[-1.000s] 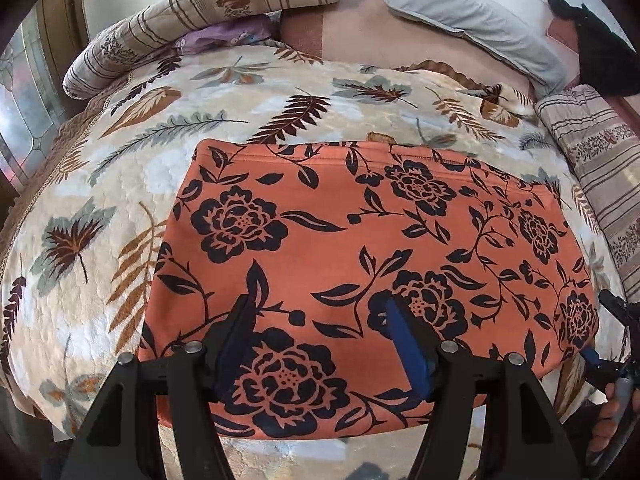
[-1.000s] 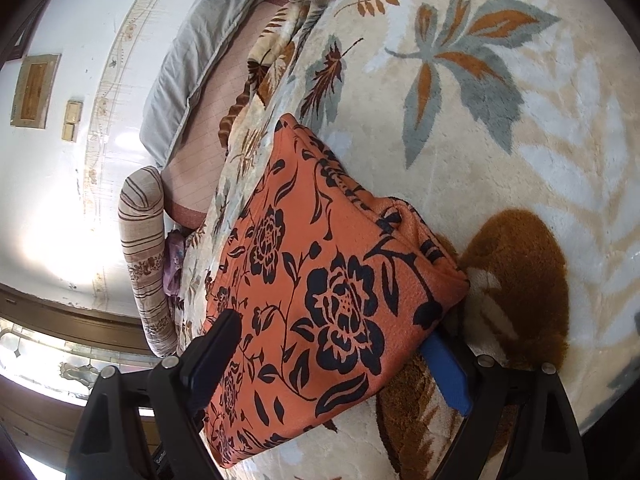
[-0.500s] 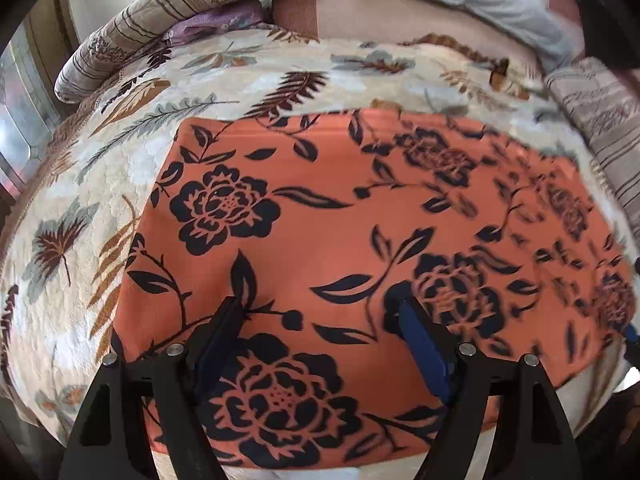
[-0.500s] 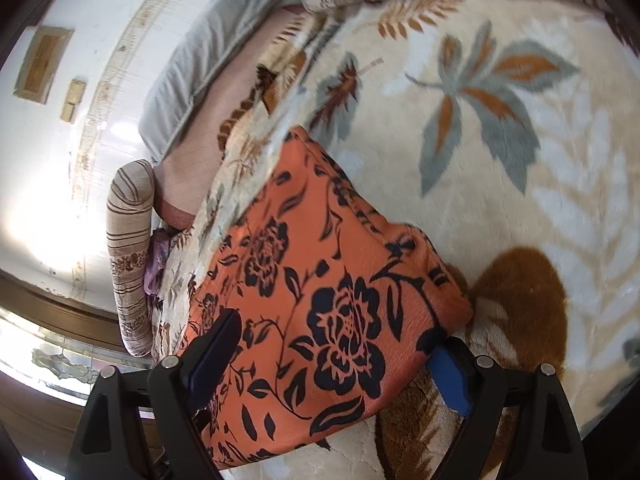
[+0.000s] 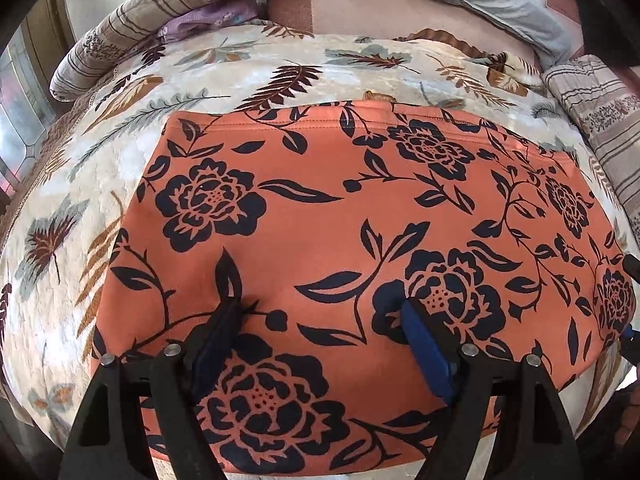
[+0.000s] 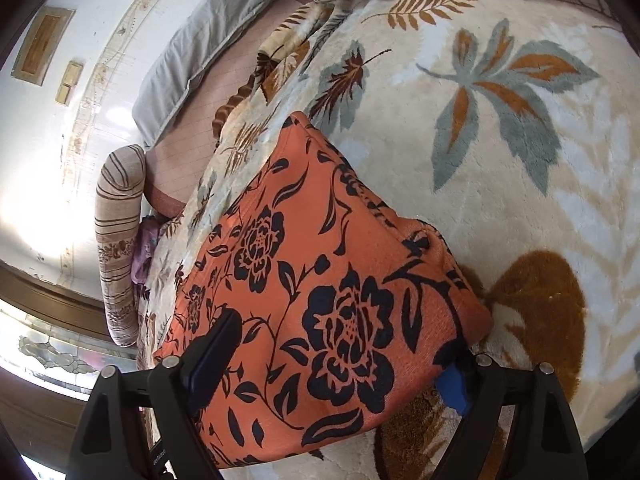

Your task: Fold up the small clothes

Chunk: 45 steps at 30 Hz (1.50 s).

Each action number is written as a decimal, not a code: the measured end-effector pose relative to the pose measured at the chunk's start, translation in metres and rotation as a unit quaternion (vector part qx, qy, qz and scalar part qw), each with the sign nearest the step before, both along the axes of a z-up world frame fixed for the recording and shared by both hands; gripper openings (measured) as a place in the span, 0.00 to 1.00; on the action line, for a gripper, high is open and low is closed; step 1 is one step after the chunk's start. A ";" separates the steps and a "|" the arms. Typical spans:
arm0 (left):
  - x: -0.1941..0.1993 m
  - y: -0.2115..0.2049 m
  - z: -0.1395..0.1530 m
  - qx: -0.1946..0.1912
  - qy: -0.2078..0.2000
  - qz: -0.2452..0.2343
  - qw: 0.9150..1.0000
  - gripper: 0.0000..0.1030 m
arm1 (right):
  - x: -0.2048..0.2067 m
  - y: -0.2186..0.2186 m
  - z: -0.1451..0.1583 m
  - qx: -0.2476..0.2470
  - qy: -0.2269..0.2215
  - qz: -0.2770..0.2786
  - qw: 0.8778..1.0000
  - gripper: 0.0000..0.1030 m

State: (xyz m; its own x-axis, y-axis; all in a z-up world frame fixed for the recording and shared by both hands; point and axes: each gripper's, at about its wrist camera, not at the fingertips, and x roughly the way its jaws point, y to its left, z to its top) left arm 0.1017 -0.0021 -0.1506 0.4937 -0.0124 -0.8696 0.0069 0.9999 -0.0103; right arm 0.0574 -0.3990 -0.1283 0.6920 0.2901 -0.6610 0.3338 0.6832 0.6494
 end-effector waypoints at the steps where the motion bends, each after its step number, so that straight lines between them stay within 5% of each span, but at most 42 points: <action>1: -0.001 0.000 0.000 -0.002 0.001 0.001 1.000 0.80 | 0.000 0.001 0.001 -0.003 0.001 0.001 1.000 0.86; 3: -0.001 0.004 0.005 -0.012 0.002 0.004 1.000 0.80 | 0.001 0.004 0.002 -0.007 0.002 0.008 1.000 0.85; 7: -0.009 0.008 0.016 -0.022 -0.023 0.013 0.999 0.80 | 0.001 0.007 0.002 -0.026 0.010 0.020 0.999 0.65; 10: -0.002 0.005 -0.002 -0.009 0.006 0.006 1.000 0.81 | 0.001 0.007 -0.002 -0.028 0.012 0.017 0.999 0.66; 12: -0.005 -0.002 -0.001 0.016 -0.012 -0.007 1.000 0.83 | 0.003 0.010 -0.001 -0.035 0.015 0.020 0.999 0.69; 15: -0.003 0.004 0.003 -0.009 -0.003 -0.005 1.000 0.83 | 0.009 0.016 0.001 -0.055 0.014 0.033 0.998 0.69; 16: -0.004 0.008 0.005 -0.018 -0.001 -0.008 1.000 0.83 | 0.011 0.018 0.001 -0.056 0.014 0.038 0.998 0.51; 17: -0.006 0.014 0.009 -0.033 -0.003 -0.009 0.999 0.83 | 0.015 0.018 0.000 -0.058 0.023 0.043 0.997 0.20; 21: -0.021 0.060 0.037 -0.072 -0.046 0.025 0.996 0.83 | 0.018 0.036 0.032 -0.103 -0.002 0.057 0.993 0.16; 25: -0.045 0.139 0.063 -0.096 -0.102 0.111 0.984 0.83 | 0.024 0.100 0.103 -0.170 -0.084 0.107 0.976 0.13; 30: -0.076 0.244 0.055 -0.096 -0.122 0.238 0.959 0.83 | 0.016 0.246 0.151 -0.234 -0.177 0.238 0.926 0.07; 34: -0.088 0.287 0.018 -0.093 -0.079 0.298 0.947 0.82 | 0.001 0.361 0.097 -0.275 -0.151 0.362 0.878 0.07; 36: -0.093 0.293 0.013 -0.122 -0.079 0.294 0.945 0.82 | -0.006 0.370 0.058 -0.251 -0.108 0.385 0.881 0.08; 39: -0.093 0.287 0.019 -0.099 -0.094 0.282 0.950 0.82 | -0.026 0.338 0.032 -0.255 -0.079 0.343 0.900 0.17; 40: -0.093 0.286 0.019 -0.100 -0.094 0.278 0.951 0.82 | -0.032 0.321 0.030 -0.259 -0.071 0.321 0.908 0.35; 41: -0.091 0.284 0.019 -0.107 -0.095 0.274 0.951 0.83 | -0.035 0.298 0.031 -0.266 -0.062 0.286 0.918 0.69; 42: -0.090 0.282 0.019 -0.117 -0.095 0.267 0.952 0.83 | -0.038 0.278 0.035 -0.286 -0.055 0.247 0.924 0.79; 45: -0.086 0.271 0.022 -0.115 -0.099 0.251 0.956 0.83 | -0.029 0.255 0.057 -0.362 -0.056 0.204 0.908 0.80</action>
State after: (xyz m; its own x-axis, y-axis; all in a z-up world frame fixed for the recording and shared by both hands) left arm 0.0155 0.2686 -0.1281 0.6429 0.0897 -0.7607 -0.4489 0.8488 -0.2793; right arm 0.0283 -0.1439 -0.0710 0.6997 0.0540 -0.7124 -0.0826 0.9966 -0.0056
